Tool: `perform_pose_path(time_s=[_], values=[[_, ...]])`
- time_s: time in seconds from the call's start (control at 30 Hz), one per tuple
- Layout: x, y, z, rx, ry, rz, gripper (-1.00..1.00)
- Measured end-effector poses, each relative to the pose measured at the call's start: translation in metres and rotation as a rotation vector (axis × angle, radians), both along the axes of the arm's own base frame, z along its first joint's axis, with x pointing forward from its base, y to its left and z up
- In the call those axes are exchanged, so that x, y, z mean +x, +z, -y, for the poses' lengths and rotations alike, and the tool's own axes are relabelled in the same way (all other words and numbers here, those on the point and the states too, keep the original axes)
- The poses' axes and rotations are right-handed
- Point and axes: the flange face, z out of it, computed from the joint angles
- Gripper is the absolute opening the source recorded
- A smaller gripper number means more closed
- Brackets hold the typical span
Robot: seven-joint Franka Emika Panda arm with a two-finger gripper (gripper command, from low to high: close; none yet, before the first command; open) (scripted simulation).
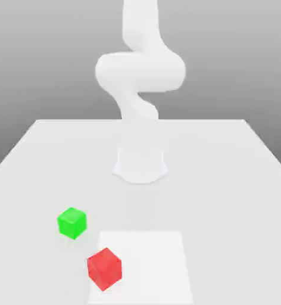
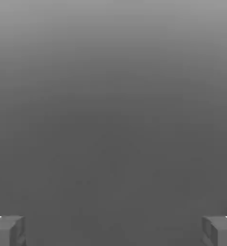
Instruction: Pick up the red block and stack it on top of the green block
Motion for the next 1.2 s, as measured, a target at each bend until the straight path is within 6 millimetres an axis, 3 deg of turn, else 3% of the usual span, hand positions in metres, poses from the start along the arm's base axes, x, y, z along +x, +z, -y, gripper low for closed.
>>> perform_pose_path(time_s=[0.17, 0.37, 0.53, 0.67, 0.77, 0.93, 0.97, 1.2], values=[[0.056, -0.096, 0.015, 0.047, -0.159, -0.153, 0.0], [0.09, -0.217, 0.04, 0.114, -0.341, -0.326, 0.0], [0.092, -0.319, 0.058, 0.183, -0.49, -0.465, 0.0], [0.078, -0.396, 0.071, 0.25, -0.616, -0.575, 0.0], [0.063, -0.449, 0.071, 0.297, -0.69, -0.65, 0.0], [0.06, -0.511, 0.07, 0.31, -0.71, -0.67, 0.0], [0.059, -0.52, 0.07, 0.31, -0.71, -0.671, -1.0], [0.059, -0.52, 0.07, 0.31, -0.71, -0.669, -1.0]])
